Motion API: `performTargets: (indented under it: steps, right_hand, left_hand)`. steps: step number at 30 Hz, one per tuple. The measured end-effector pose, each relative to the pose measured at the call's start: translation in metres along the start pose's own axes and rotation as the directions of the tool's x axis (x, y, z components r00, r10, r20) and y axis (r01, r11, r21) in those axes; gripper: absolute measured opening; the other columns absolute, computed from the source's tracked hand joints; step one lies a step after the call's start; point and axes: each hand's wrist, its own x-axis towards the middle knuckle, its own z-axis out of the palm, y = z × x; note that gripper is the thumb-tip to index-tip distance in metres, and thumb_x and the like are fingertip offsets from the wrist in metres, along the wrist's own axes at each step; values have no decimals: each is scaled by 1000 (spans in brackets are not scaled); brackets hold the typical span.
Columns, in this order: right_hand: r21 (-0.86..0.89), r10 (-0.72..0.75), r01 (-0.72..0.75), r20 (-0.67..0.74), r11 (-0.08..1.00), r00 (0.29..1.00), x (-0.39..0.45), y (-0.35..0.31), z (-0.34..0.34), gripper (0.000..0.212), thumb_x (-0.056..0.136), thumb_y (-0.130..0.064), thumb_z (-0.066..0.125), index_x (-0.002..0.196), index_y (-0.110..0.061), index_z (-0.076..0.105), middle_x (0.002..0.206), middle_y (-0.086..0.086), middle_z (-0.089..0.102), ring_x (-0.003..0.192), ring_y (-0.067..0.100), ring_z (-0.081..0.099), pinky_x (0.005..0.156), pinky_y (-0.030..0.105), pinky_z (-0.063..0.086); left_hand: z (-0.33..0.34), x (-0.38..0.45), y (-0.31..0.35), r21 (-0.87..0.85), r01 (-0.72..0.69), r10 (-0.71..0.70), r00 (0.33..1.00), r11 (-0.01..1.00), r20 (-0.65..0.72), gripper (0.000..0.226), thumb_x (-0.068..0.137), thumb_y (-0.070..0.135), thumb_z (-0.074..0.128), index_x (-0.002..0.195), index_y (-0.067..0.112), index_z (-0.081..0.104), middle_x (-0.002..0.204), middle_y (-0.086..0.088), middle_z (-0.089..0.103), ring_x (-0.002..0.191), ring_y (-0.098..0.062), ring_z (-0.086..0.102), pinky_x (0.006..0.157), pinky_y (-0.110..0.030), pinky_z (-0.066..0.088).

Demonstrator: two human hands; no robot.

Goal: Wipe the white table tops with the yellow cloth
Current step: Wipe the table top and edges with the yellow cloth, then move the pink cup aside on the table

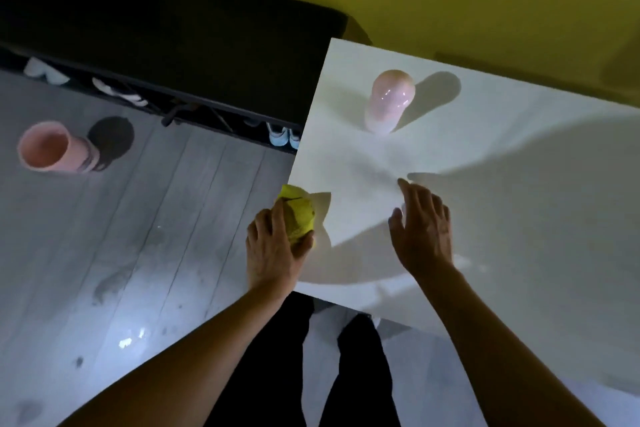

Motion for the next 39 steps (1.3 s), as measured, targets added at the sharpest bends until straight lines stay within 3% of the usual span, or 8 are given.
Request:
performTargets:
  steps: [5,10,14,17,22,26,31,39]
  right_hand:
    - [63,-426,423,52,904,903,14,-25,5,46,94,-13,52,140,-14,54,131,9,60,116,28,57,98,44,47]
    - [194,-531,516,33,835,847,22,-56,1,43,99,-18,44,141,-14,52,135,6,58,121,24,55,102,38,45]
    - [214,-653,626,88,750,753,26,-69,9,40,100,-19,48,139,-11,53,137,7,57,124,26,53,104,38,44]
    - [190,-756,733,130,653,641,26,-83,17,38,99,-23,53,134,-10,59,134,9,58,121,29,56,101,42,44]
    - [-188,-613,586,-143,788,777,81,-102,-32,55,86,-25,62,140,-20,52,142,12,53,130,29,45,110,48,33]
    - [-505,-257,264,85,822,963,157,-89,-83,76,83,-41,69,149,-30,34,157,13,30,147,35,25,117,59,17]
    - [-277,-143,267,398,923,906,183,-76,-99,51,79,-26,77,123,-22,51,121,14,48,101,36,58,80,35,45]
    - [-375,-273,484,492,790,827,84,-35,-113,52,74,-37,79,115,-24,50,105,7,49,85,32,62,74,38,48]
  left_hand:
    - [10,-20,10,-86,9,-22,988,996,-151,81,86,39,81,152,9,47,141,-20,52,125,-44,50,92,-58,56]
    - [19,-20,25,-96,-181,158,965,979,-210,91,79,48,80,149,2,45,146,-22,53,137,-42,50,108,-60,50]
    - [15,-39,29,-343,-84,18,981,935,-194,74,98,50,50,157,8,30,164,-16,27,152,-35,31,117,-50,39]
    - [11,-58,7,-250,-12,-61,958,968,-281,58,99,38,44,149,9,45,163,-17,30,148,-40,36,114,-59,44]
    - [33,-89,-1,-54,-110,100,982,992,-160,69,99,49,45,162,24,34,166,-21,31,151,-42,34,121,-58,36]
    - [43,-86,10,-28,-90,85,986,996,-146,68,102,47,42,164,20,31,169,-24,25,154,-43,30,125,-55,31]
    - [47,-81,17,-36,-55,49,988,998,-145,73,102,38,59,165,19,29,170,-24,21,156,-44,25,126,-56,29]
    - [49,-63,44,-58,51,-57,992,997,-117,78,100,41,59,167,20,25,171,-23,17,158,-42,16,127,-51,18]
